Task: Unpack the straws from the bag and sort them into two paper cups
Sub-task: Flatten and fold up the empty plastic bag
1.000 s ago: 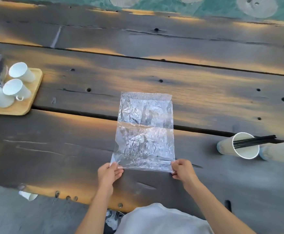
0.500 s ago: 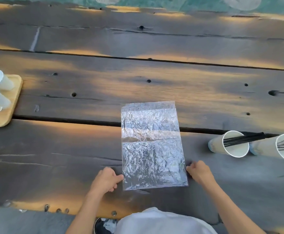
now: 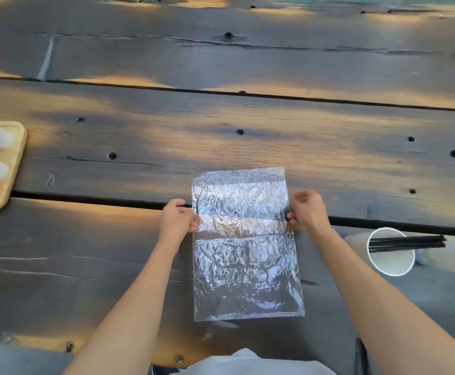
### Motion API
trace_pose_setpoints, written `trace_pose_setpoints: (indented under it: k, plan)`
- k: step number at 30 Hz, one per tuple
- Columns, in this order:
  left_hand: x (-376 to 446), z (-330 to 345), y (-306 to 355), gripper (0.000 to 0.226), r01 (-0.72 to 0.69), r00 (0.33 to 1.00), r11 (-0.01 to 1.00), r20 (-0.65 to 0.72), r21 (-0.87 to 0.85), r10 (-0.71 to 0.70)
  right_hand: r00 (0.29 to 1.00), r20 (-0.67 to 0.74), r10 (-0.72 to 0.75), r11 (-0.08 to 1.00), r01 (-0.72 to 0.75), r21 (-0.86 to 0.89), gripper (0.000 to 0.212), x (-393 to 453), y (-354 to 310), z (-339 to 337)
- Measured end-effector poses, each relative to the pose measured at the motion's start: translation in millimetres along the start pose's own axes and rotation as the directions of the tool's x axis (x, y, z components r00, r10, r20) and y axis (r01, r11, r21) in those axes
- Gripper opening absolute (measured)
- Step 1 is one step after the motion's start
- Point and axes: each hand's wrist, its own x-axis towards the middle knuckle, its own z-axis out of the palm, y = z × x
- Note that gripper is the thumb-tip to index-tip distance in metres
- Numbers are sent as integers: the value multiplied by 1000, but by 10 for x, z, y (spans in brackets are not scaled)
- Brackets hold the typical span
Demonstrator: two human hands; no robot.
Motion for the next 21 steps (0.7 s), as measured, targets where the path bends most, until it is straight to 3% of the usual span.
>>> trace_pose_setpoints:
  k: [5,12,18,21]
  plan:
    - [220,81,137,21,54,997,999,-50,8,-53,996,-73,-45,962,24,-273,18,212,-153,53]
    - [280,119,133,10,49,997,998,-59,36,-47,993,-73,-91,940,61,-337,14,352,-218,182]
    - [252,127,152,9,29,999,997,-41,65,-27,990,-87,-110,950,79,-301,31,344,-175,225]
    - [236,78,157,6,34,999,999,2,42,-34,996,-44,-74,988,67,-139,26,329,-204,158]
